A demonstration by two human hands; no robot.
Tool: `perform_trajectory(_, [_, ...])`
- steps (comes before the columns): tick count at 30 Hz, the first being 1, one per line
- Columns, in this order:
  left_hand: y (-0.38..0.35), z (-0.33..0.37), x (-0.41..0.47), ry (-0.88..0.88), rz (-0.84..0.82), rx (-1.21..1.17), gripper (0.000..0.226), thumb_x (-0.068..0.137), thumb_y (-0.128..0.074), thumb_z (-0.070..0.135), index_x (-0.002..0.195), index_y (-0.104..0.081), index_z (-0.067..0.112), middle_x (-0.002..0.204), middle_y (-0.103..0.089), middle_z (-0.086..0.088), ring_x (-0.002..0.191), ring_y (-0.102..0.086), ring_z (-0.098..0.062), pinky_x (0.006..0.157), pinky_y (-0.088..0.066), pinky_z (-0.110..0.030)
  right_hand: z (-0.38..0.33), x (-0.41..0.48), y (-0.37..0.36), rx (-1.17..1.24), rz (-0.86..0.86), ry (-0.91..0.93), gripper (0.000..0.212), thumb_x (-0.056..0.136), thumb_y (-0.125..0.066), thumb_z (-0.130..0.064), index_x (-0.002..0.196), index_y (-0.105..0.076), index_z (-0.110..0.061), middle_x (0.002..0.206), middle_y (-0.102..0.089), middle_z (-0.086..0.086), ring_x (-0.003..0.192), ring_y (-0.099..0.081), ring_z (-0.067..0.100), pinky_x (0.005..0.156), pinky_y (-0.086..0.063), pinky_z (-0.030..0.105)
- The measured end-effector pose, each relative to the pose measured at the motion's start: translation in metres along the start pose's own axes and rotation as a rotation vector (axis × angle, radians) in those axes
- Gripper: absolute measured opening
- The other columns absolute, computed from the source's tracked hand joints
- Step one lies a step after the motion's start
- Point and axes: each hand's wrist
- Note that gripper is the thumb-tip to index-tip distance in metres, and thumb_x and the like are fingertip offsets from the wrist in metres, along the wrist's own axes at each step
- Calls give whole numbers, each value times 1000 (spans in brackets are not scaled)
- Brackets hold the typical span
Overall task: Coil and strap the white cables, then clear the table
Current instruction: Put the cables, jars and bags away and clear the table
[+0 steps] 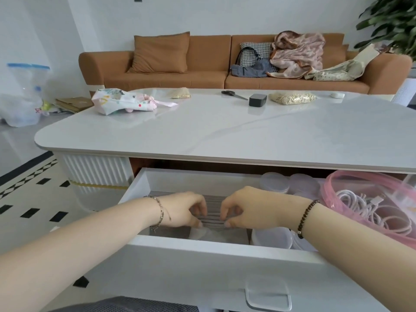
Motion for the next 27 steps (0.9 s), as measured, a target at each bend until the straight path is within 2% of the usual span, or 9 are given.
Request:
perform_trajectory(2, [1,1,0,-28,-19,-8,13,91,-69,31,103,-66,29,104,-62,10,93,-58,-7,74,-42,-15,-3,-3,1,3,-13,20,15,92,-62,-35,102,-73,-32,100,-68,-15,95,-61,6,90,-52,31])
perform_trajectory(4, [-1,4,-3,-9,-182,-58,16,94,-65,29,109,-70,26,94,-65,13,83,-60,-4,72,-46,-12,-9,-7,2,-80,-99,33,18,91,-60,-34,101,-75,-32,99,-71,-15,92,-61,5,87,-53,29])
perform_trajectory(6, [-3,5,-5,22,-307,-120,23,96,-63,27,117,-69,22,96,-69,9,82,-63,-7,83,-54,-23,-16,-9,1,-204,-190,28,23,91,-57,-39,105,-74,-32,102,-72,-13,87,-61,10,84,-53,28])
perform_trajectory(8, [-5,4,-5,35,-307,-158,23,97,-61,26,117,-70,19,95,-72,5,80,-67,-8,92,-57,-34,-19,-10,1,-252,-228,4,26,91,-56,-40,107,-74,-30,103,-72,-10,81,-58,12,84,-54,29])
perform_trajectory(12, [3,5,-11,-33,-105,-65,17,98,-59,25,106,-74,25,90,-72,10,75,-66,-1,81,-52,-19,-13,-11,3,-128,-96,3,21,88,-57,-39,99,-74,-33,92,-71,-17,84,-62,5,83,-57,34])
perform_trajectory(18, [40,23,-35,-280,415,-522,27,99,-58,16,117,-62,35,98,-68,9,76,-70,-13,69,-50,-28,-11,-6,31,164,533,-19,12,87,-58,-42,86,-69,-37,72,-68,-20,74,-63,3,75,-54,31])
perform_trajectory(21, [71,25,-31,-325,617,-495,34,98,-58,12,121,-57,37,99,-67,11,85,-66,-8,71,-48,-17,-19,14,62,201,699,-51,12,85,-59,-37,83,-71,-37,70,-66,-19,73,-62,3,71,-54,31])
perform_trajectory(24, [98,8,-4,-232,681,-255,35,97,-51,9,122,-58,32,112,-65,14,113,-54,-5,94,-43,-23,-17,52,90,122,654,-43,17,86,-60,-30,96,-71,-36,88,-65,-19,91,-62,8,79,-53,32])
perform_trajectory(27, [119,-31,44,-47,517,51,38,103,-42,16,140,-48,23,143,-49,2,135,-41,-16,113,-31,-34,-2,106,105,-8,460,-122,38,93,-54,-30,130,-55,-31,127,-57,-1,122,-50,23,100,-42,37])
Point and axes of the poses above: each hand's wrist, its own x-axis towards the middle knuckle, its own y-axis out of the back of the hand, z = x × y
